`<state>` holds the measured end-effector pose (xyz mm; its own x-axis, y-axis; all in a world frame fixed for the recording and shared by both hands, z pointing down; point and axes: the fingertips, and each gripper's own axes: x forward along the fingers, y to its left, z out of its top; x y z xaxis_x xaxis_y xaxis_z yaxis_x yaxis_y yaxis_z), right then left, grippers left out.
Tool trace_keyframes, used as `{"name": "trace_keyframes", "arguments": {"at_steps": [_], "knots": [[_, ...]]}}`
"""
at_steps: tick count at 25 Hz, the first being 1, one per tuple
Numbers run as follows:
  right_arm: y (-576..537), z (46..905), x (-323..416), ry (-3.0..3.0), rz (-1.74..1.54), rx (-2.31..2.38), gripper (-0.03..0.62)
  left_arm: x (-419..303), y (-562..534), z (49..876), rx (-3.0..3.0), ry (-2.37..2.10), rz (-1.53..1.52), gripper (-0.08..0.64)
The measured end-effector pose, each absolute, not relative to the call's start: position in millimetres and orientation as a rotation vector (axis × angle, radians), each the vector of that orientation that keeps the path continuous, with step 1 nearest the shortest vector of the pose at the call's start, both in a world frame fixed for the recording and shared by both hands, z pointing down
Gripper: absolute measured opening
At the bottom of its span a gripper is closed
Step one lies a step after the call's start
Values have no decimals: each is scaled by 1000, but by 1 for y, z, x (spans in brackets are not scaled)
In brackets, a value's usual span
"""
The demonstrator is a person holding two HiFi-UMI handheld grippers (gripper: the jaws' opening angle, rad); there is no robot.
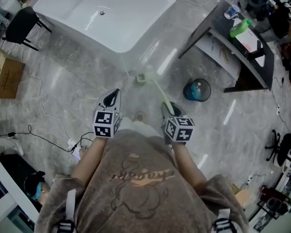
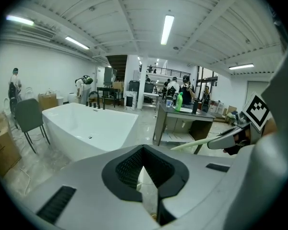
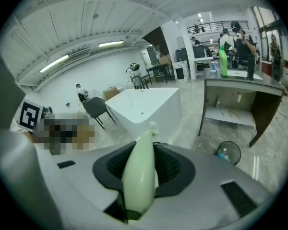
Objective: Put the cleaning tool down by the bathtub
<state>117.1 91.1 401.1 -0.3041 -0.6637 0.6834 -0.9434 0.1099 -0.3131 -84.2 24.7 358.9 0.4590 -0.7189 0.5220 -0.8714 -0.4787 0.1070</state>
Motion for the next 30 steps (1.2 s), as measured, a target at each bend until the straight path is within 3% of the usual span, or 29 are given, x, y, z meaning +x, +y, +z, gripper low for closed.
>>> {"name": "trace_keyframes", "arguments": {"at_steps": [30], "knots": [[-43,536,114,-1891,1090,1526,114,-54,-111,463,2336,-1232,690,5]]}}
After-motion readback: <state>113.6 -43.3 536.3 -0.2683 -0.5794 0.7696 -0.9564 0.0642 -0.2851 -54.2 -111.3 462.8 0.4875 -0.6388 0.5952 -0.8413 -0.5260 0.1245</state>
